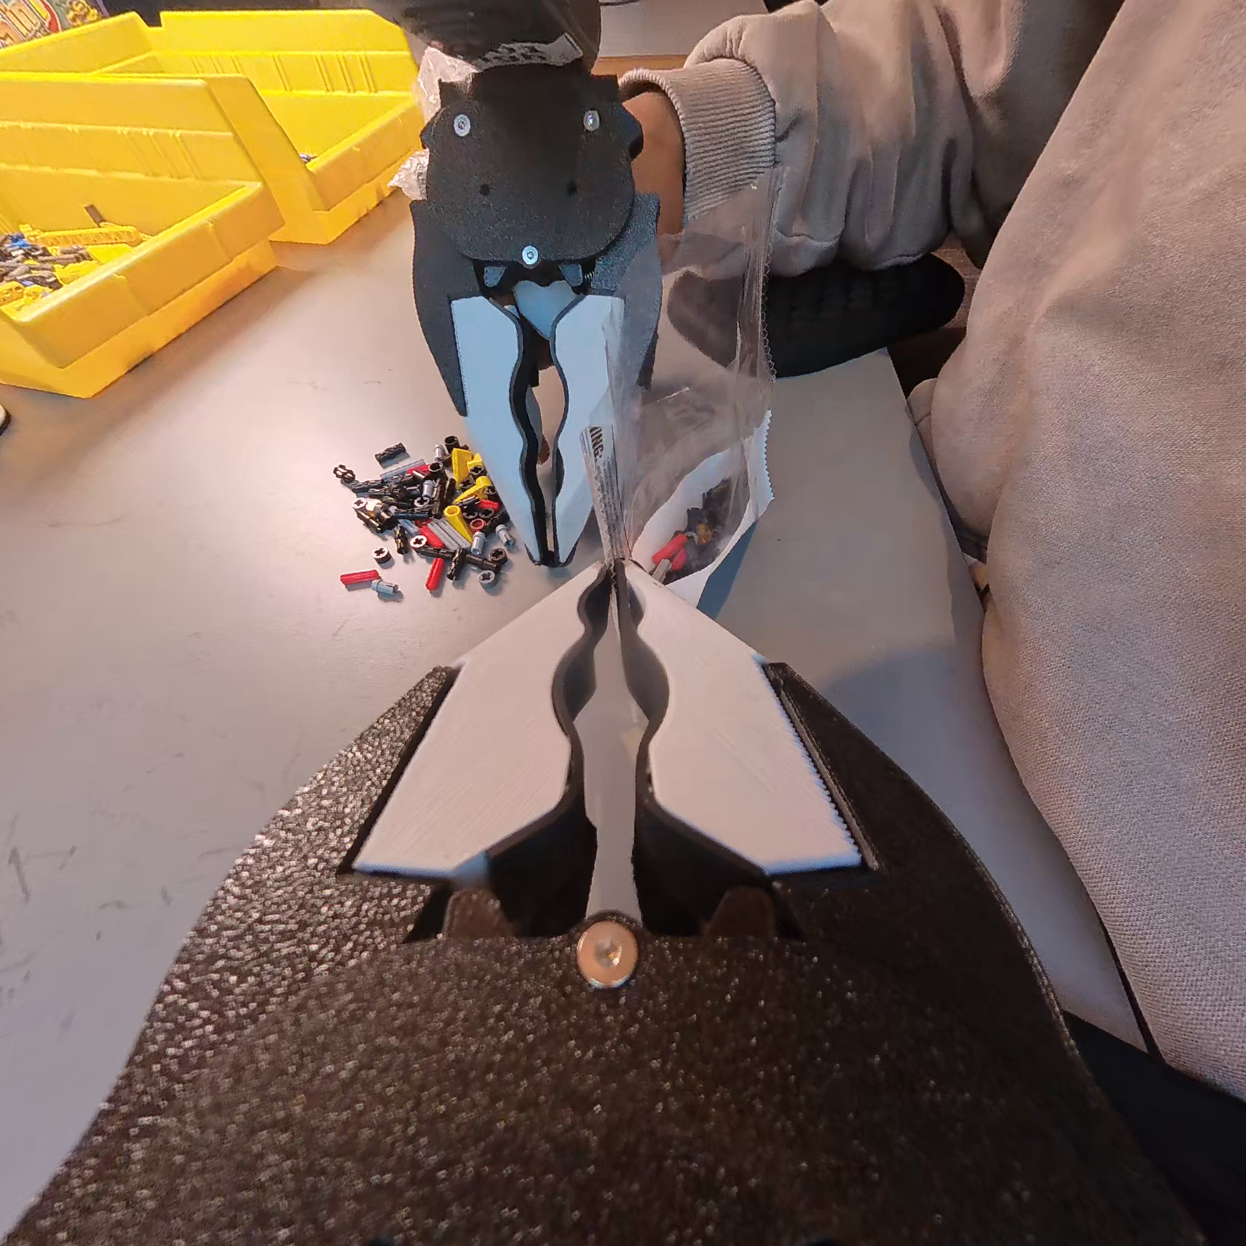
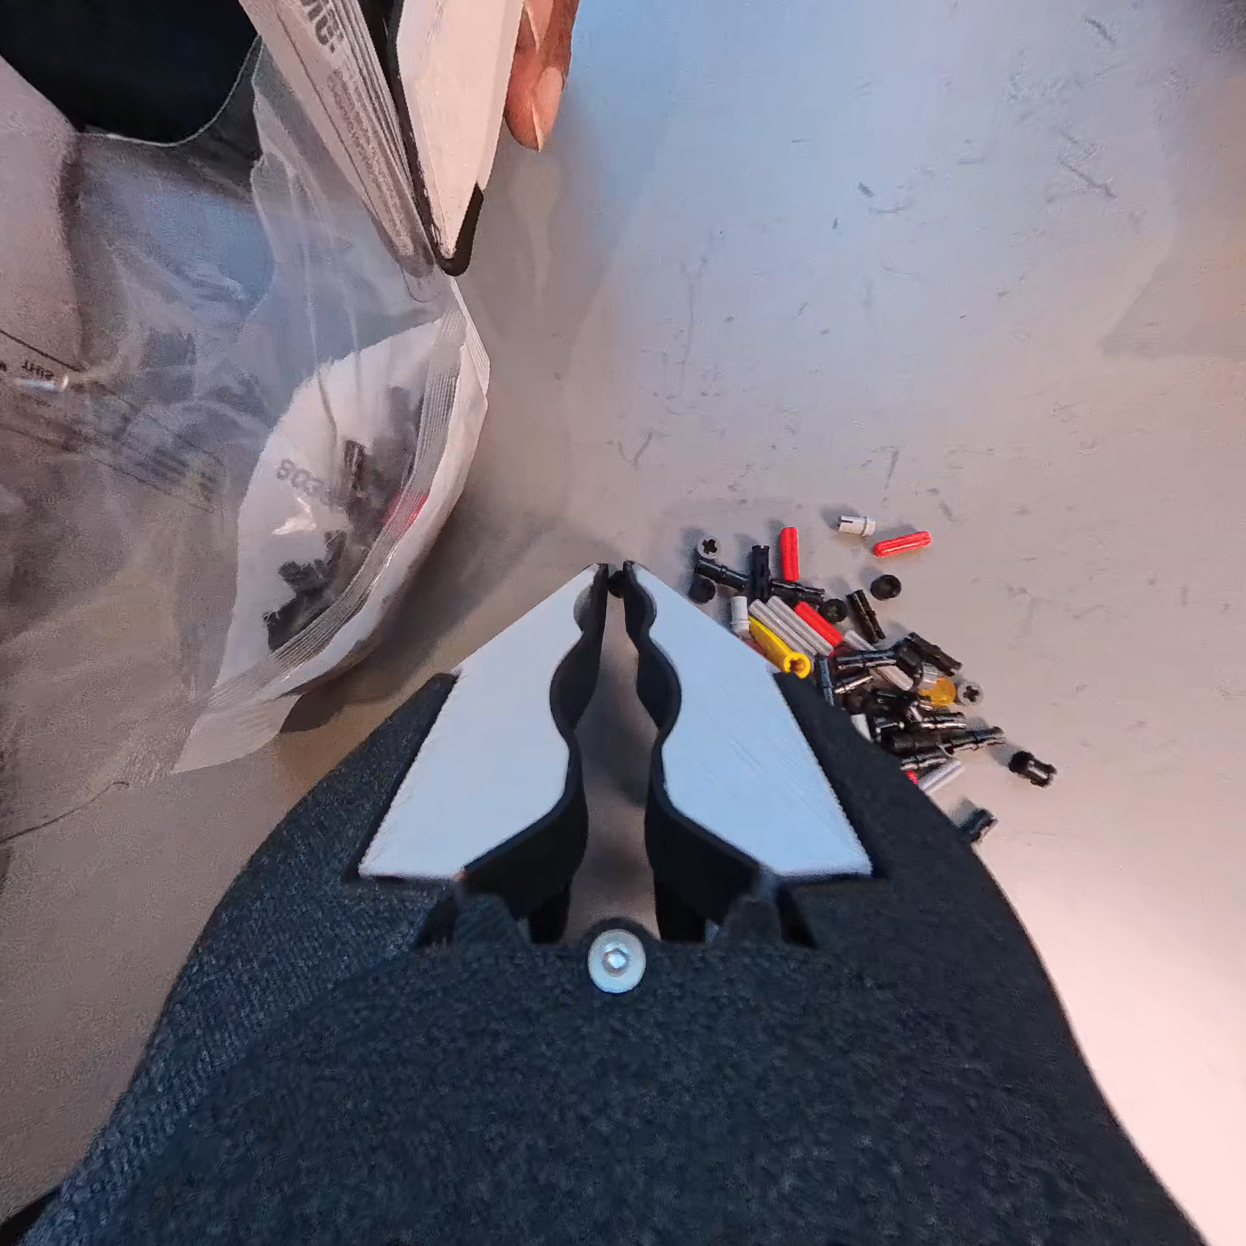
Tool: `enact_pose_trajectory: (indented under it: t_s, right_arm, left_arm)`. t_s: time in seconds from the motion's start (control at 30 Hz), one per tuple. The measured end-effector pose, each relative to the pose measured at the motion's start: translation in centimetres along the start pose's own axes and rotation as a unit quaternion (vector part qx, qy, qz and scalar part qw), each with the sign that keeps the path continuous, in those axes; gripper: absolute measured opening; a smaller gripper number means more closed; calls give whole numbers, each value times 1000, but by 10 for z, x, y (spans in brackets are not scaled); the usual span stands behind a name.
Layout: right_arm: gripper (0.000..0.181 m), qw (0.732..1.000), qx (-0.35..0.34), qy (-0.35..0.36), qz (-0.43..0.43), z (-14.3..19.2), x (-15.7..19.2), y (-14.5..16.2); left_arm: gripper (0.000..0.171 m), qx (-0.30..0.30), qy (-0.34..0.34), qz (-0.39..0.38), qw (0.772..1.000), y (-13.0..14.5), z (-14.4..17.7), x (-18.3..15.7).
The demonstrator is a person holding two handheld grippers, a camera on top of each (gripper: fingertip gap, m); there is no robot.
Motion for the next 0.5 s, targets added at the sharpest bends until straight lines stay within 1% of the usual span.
enact_pose_trajectory:
  t_s: [0.1,0.23,0.33,0.4,0.47,0.5]
  right_arm:
    - [2,999,-28,-6,-18,8,-2,-3]
    - [2,991,-122,-12,-54,45,-11,-26]
    - [2,976,-202,-55,-56,75,-6,-50]
    - [2,974,-209,-82,-32,82,6,-60]
    - [3,980,-184,-75,-2,77,13,-61]
    - [7,980,-183,-76,0,76,15,-60]
  left_arm:
    - [0,1,-2,-3,1000,0,0,-1]
    - [0,1,-1,-1,1000,0,0,0]
    - [0,0,-1,0,1000,0,0,0]
    - [0,1,-2,-1,1000,0,0,0]
    - [0,1,-2,-1,1000,0,0,0]
    - [0,1,-2,-1,1000,0,0,0]
Point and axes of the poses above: each gripper's, where its closed fingertips meet, z back along the fingers, y out of its underside, x = y × z across the jaws, the point moved 9 cm from there along z, back along the fingers, and after that the axes turned 14 degrees about y, right-handed, at the moved point
